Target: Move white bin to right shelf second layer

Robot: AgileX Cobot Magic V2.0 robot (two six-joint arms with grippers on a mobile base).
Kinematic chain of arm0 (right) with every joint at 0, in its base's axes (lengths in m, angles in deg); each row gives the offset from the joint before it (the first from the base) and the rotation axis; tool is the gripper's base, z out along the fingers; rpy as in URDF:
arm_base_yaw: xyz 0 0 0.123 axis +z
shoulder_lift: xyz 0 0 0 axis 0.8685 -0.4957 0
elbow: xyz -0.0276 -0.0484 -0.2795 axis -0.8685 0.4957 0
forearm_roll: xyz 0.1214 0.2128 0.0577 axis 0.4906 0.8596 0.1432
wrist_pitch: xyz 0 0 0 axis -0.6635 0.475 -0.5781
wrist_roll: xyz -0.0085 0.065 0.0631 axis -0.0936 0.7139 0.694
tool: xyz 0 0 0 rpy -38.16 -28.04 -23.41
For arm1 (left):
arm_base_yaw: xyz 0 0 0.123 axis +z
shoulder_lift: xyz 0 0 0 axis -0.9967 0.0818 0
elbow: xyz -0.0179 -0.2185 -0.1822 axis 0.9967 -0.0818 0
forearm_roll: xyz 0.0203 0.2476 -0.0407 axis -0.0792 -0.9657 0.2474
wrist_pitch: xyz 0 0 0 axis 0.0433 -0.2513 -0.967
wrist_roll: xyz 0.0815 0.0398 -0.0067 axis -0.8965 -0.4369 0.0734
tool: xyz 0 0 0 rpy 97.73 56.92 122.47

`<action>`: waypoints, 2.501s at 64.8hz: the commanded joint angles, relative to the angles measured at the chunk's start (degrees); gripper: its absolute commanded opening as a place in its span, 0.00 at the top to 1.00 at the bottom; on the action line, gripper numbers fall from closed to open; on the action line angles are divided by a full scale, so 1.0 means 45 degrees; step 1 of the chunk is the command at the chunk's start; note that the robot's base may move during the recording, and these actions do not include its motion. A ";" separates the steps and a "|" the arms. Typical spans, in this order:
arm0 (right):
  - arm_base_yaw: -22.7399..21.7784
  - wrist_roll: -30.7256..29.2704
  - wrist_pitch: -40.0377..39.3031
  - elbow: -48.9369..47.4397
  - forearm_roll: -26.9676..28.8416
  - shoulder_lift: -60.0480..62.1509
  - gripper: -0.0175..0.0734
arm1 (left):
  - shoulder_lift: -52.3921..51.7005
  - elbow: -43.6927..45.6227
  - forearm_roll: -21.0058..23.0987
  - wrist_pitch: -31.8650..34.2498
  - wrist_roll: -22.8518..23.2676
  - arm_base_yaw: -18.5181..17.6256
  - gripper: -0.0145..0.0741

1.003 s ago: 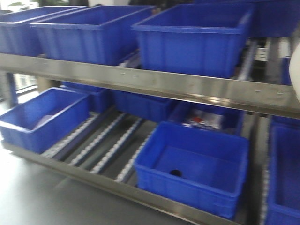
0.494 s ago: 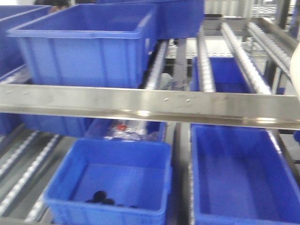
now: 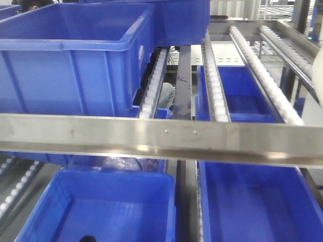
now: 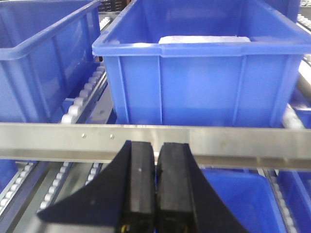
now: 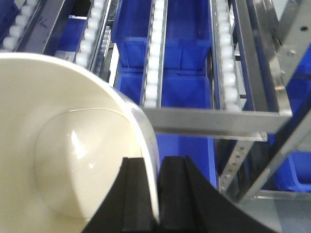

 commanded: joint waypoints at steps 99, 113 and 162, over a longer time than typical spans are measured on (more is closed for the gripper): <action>0.0033 0.0068 -0.1226 -0.0411 -0.0110 0.0008 0.75 | -0.0204 -0.0468 0.0000 0.1097 0.0038 -0.0020 0.74; 0.0033 0.0068 -0.1226 -0.0411 -0.0110 0.0008 0.75 | -0.0204 -0.0468 0.0000 0.1097 0.0038 -0.0020 0.74; 0.0033 0.0068 -0.1342 -0.0770 0.2286 -0.4075 0.75 | -0.0204 -0.0468 0.0000 0.1097 0.0038 -0.0020 0.74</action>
